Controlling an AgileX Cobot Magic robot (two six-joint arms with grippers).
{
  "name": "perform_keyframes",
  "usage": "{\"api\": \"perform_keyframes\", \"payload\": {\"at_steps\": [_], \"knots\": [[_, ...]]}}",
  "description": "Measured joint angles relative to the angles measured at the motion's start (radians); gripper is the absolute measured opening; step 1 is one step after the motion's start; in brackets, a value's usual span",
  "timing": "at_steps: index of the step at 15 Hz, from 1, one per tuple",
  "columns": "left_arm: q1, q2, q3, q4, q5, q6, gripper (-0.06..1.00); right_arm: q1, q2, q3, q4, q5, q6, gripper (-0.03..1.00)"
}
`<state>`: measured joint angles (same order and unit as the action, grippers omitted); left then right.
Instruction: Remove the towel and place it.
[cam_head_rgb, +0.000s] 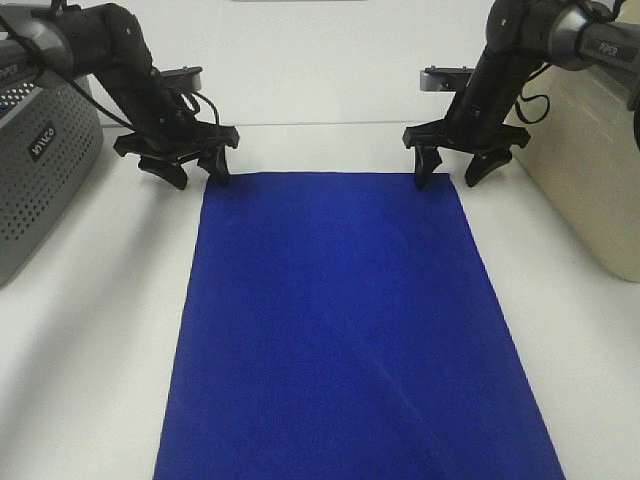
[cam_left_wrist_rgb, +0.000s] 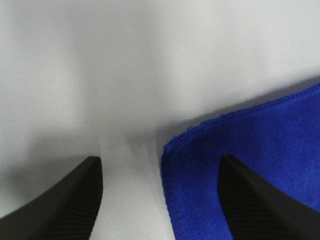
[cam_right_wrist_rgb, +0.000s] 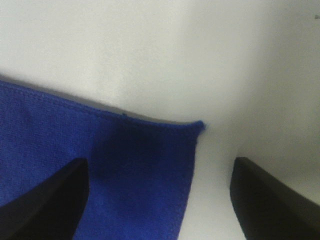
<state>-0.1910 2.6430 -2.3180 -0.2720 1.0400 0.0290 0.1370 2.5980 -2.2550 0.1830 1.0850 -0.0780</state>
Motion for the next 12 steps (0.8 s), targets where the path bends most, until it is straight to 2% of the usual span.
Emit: {"api": "perform_keyframes", "payload": {"at_steps": [4, 12], "knots": [[-0.005, 0.001, 0.000, -0.019, 0.000, 0.001, 0.63, 0.000, 0.003, -0.001, 0.045, 0.020, -0.001, 0.77], [-0.065, 0.004, -0.001, -0.043, -0.051, 0.004, 0.63, 0.003, 0.014, -0.011, 0.127, 0.051, -0.026, 0.77]]}}
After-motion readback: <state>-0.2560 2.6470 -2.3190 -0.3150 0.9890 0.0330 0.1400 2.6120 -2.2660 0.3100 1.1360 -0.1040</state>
